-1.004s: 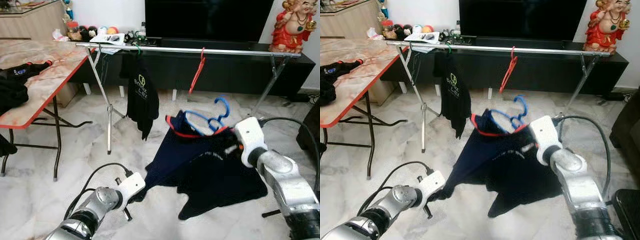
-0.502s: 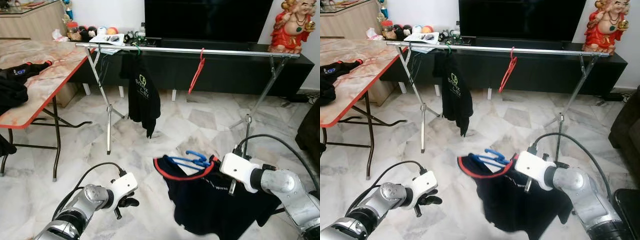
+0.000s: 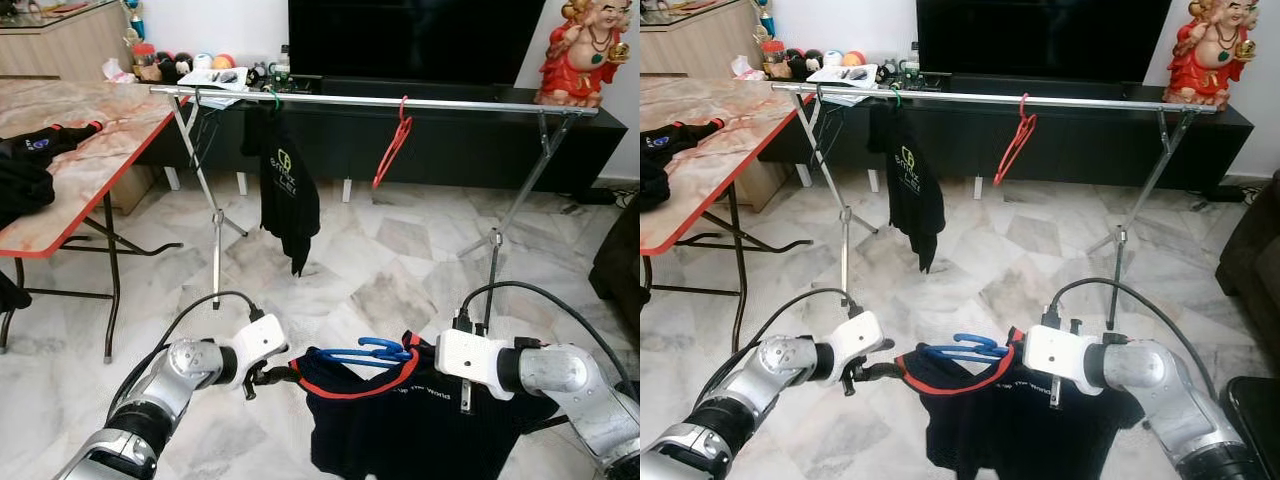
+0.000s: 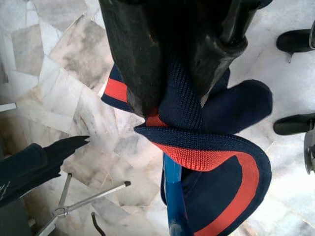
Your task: Hang hanger
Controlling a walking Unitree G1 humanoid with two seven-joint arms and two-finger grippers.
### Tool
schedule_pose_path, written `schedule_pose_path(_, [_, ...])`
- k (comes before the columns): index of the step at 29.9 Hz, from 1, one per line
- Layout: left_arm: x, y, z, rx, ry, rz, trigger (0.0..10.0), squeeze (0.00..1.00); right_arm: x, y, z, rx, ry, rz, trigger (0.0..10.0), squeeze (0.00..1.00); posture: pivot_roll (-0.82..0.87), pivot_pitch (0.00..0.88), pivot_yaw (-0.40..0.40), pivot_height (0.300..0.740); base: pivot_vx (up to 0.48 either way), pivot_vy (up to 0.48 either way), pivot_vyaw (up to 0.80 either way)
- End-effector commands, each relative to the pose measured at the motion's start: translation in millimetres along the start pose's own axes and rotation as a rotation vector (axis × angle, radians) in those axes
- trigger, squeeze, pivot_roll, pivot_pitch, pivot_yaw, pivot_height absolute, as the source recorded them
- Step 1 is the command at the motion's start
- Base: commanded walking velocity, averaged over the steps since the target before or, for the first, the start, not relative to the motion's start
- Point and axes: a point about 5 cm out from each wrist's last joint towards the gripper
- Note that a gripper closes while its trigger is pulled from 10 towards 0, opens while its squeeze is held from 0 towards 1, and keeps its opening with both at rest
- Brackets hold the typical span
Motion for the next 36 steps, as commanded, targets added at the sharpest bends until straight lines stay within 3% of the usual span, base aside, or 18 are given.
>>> schedule_pose_path(1, [-3.0, 1.2, -3.1, -0.019, -0.050, 0.102, 10.0, 1.00, 7.0, 3.8, -0.5, -0.002, 0.027, -0.035, 10.0, 0.00, -0.04, 0.039, -0.014, 0.740, 0.000, 0.000, 0.00])
schedule_pose_path(7, [-11.5, 0.3, -11.7, -0.028, -0.153, 0.270, 10.0, 1.00, 6.9, 4.3, -0.5, 0.002, 0.029, -0.044, 10.0, 0.00, -0.04, 0.036, -0.012, 0.740, 0.000, 0.000, 0.00])
schedule_pose_path(10, [-9.4, -1.1, -14.4, -0.009, -0.138, 0.299, 10.0, 1.00, 7.3, 4.3, 0.1, 0.003, 0.033, -0.044, 10.0, 0.00, -0.04, 0.036, -0.012, 0.740, 0.000, 0.000, 0.00])
schedule_pose_path(12, [-9.0, -2.6, -14.6, 0.063, -0.124, 0.409, 10.0, 1.00, 8.9, 4.0, 1.9, 0.006, 0.041, -0.042, 10.0, 0.00, -0.03, 0.032, -0.009, 0.740, 0.000, 0.000, 0.00])
schedule_pose_path(13, [-9.2, -2.0, -13.3, 0.097, -0.108, 0.452, 10.0, 0.00, 11.0, 3.4, 3.2, 0.011, 0.052, -0.042, 10.0, 0.00, -0.03, 0.032, -0.009, 0.740, 0.000, 0.000, 0.00])
schedule_pose_path(18, [-8.3, 2.7, -9.5, 0.145, -0.061, 0.515, 10.0, 0.00, 11.7, 2.7, 5.6, 0.017, 0.051, -0.052, 10.0, 0.00, -0.04, 0.022, -0.005, 0.740, 0.000, 0.000, 0.00])
schedule_pose_path(24, [-19.7, 12.5, -7.3, 0.097, -0.090, 0.617, 10.0, 0.00, 13.3, 7.1, 8.3, 0.010, 0.048, -0.068, 10.0, 0.00, -0.03, 0.009, -0.004, 0.740, 0.000, 0.000, 0.00])
schedule_pose_path(36, [-24.2, 18.8, -3.8, 0.080, -0.081, 0.641, 10.0, 0.00, 14.7, 16.4, 12.4, -0.021, 0.035, -0.075, 10.0, 0.00, -0.04, 0.005, -0.004, 0.740, 0.000, 0.000, 0.00])
Point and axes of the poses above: a point about 5 cm out from each wrist's last joint towards the gripper, its own z axis pointing out of the wrist towards the gripper, its own x axis along the axis of the wrist's last joint, y = z × x, and after that the axes turned 9 degrees about -z, right-handed
